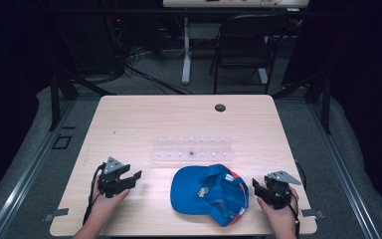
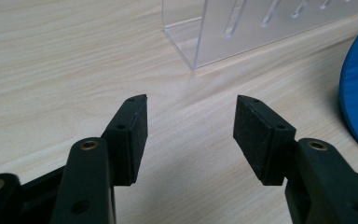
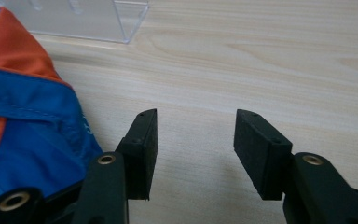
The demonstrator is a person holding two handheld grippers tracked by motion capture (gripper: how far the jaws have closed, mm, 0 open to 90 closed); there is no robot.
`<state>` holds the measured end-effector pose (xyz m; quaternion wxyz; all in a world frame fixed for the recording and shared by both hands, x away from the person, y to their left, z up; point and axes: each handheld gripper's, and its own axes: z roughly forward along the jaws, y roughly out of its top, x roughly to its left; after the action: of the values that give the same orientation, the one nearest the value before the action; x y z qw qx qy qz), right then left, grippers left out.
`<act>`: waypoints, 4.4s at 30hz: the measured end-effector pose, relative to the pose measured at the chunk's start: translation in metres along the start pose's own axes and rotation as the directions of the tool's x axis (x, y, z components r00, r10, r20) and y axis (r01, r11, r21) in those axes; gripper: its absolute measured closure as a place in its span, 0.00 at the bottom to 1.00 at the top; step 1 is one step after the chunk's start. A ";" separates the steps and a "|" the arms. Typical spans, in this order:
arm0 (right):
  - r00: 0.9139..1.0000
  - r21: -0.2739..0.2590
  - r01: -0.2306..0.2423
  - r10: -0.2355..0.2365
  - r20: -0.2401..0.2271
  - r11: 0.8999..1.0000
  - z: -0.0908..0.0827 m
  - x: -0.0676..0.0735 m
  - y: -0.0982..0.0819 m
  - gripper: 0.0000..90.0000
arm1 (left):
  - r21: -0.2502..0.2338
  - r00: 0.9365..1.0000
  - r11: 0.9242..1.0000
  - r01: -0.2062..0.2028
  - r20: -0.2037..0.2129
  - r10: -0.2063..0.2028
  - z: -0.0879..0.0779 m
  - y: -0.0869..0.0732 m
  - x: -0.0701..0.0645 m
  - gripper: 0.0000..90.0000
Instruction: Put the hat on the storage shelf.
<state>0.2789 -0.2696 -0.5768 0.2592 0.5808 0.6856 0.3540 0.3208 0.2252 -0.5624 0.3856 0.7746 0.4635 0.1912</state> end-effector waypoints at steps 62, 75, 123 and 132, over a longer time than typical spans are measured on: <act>0.917 0.357 -0.067 0.198 -0.346 0.932 -0.041 0.017 0.053 0.72 | 0.055 1.000 0.998 -0.007 -0.009 0.007 0.001 -0.003 -0.005 0.52; 0.904 0.416 -0.040 0.211 -0.372 0.908 -0.030 0.023 0.042 0.72 | 0.058 1.000 0.998 -0.010 -0.004 0.010 0.002 -0.003 -0.006 0.52; 0.839 0.505 -0.095 0.342 -0.423 0.858 -0.030 0.023 0.053 0.86 | 0.064 1.000 0.998 -0.009 -0.008 0.009 0.003 -0.003 -0.005 0.52; 0.875 0.510 -0.100 0.320 -0.364 0.854 -0.032 0.023 0.065 0.87 | 0.063 1.000 0.998 -0.011 -0.009 0.011 0.003 -0.003 -0.006 0.52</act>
<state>0.2895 -0.2477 -0.5045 -0.0931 0.6051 0.7221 0.3221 0.3180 0.2194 -0.5667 0.3576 0.7880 0.4669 0.1821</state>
